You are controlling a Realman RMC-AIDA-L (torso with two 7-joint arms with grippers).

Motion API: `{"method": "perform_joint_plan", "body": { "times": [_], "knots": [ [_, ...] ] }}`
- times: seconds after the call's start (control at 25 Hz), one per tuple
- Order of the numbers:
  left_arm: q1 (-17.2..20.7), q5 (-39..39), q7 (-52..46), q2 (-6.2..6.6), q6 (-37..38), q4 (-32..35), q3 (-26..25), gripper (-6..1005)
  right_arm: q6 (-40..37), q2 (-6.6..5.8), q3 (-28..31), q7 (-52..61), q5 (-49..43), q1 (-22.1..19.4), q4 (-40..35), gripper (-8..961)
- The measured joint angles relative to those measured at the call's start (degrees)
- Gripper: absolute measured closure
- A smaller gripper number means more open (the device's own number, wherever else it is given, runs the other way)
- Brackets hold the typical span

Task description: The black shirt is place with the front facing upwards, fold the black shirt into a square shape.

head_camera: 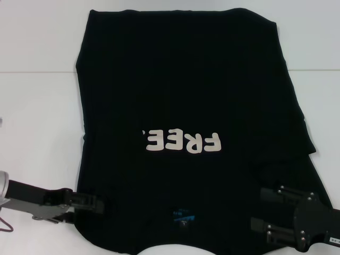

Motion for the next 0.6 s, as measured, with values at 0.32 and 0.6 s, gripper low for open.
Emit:
{"method": "perform_joint_plan", "body": {
  "times": [0.32,0.6],
  "knots": [
    [-0.97,-0.12,-1.43,-0.34,-0.64,0.29,5.61,73,-0.39,0.02,0.83,0.06,0.00,0.01,0.01,205],
    [-0.67,0.15,-1.00,-0.50,-1.08,0.59,6.97,312,-1.71,-0.12,2.27,0.59,0.00,-0.16,0.00,204]
  ]
}}
